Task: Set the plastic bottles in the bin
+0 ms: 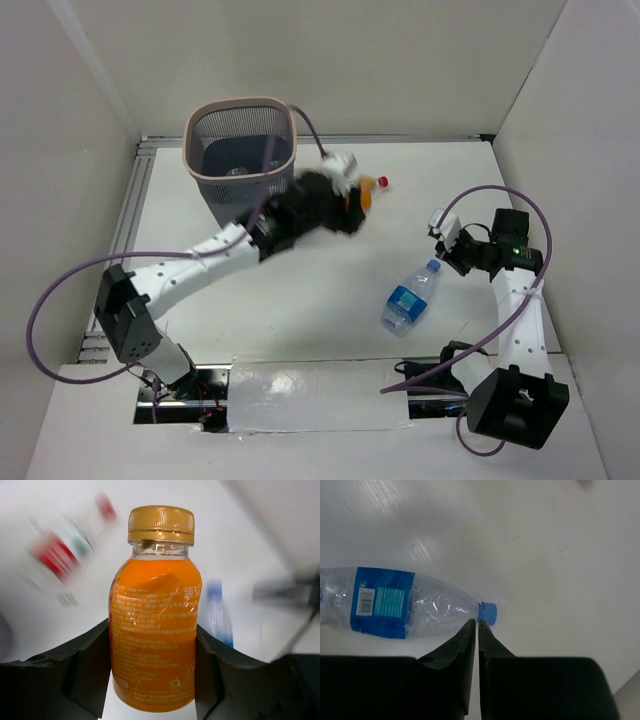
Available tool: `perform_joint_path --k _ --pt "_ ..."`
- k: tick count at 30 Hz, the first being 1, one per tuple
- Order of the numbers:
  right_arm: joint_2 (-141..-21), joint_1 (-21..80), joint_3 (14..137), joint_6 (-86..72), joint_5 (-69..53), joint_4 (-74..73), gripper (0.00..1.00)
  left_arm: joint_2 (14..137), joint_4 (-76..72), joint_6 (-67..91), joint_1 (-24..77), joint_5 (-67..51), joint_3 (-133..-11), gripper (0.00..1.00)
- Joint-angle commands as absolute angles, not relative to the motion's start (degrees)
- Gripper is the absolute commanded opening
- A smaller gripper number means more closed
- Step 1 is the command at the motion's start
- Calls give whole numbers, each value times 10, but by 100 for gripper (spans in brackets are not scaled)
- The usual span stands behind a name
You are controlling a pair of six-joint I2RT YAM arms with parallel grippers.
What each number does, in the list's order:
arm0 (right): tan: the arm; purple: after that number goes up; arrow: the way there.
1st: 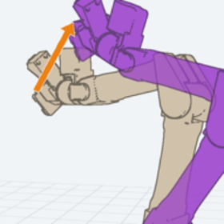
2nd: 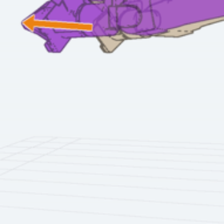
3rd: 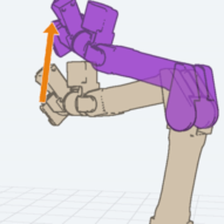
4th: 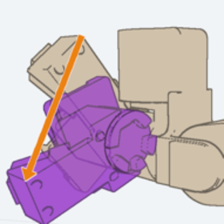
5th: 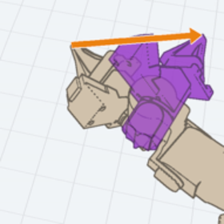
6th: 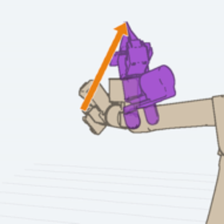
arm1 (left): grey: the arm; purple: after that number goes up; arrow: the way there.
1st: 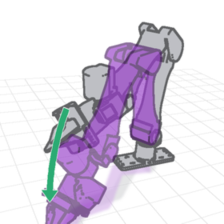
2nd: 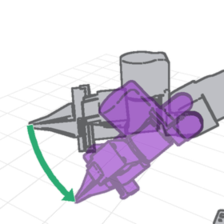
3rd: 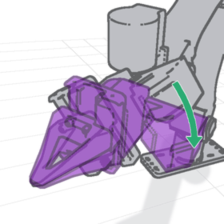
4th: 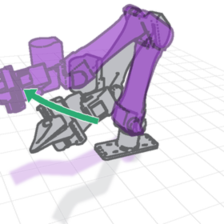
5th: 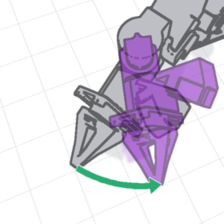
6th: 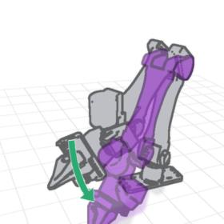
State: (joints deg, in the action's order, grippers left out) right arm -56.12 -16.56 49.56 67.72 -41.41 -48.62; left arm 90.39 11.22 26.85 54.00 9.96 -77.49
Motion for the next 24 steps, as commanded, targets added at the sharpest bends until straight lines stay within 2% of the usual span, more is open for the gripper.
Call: perform_joint_path --k 1,4,6,8,9,11,13,14,15,17,18,22,24 --pt "-553 -168 489 769 -461 -515 13 871 98 203 438 84 -911 20" --pt "-553 -168 475 789 -483 -515 16 892 89 192 387 99 -1007 20" --pt "-548 -168 468 795 -488 -515 21 892 76 183 367 128 -1030 24" --pt "-548 -168 468 795 -488 -515 29 897 62 164 346 206 -1035 29" --pt "-548 -168 468 795 -488 -515 47 897 62 157 337 224 -1035 30" --pt "-548 -168 468 816 -488 -515 67 910 62 144 307 260 -1024 31" --pt "-548 -168 473 858 -493 -538 88 910 69 144 287 270 -992 37" --pt "-548 -168 473 876 -493 -545 92 910 69 144 272 270 -980 42" --pt "-548 -168 478 892 -493 -556 95 910 69 149 264 277 -972 52" --pt "-554 -168 484 940 -500 -567 100 910 74 159 250 289 -967 57" --pt "-562 -168 493 959 -505 -583 100 910 81 166 237 289 -962 70" --pt "-592 -168 501 1054 -511 -625 100 915 86 172 211 271 -962 100" --pt "-606 -168 496 1147 -499 -652 100 915 98 178 211 251 -985 100"
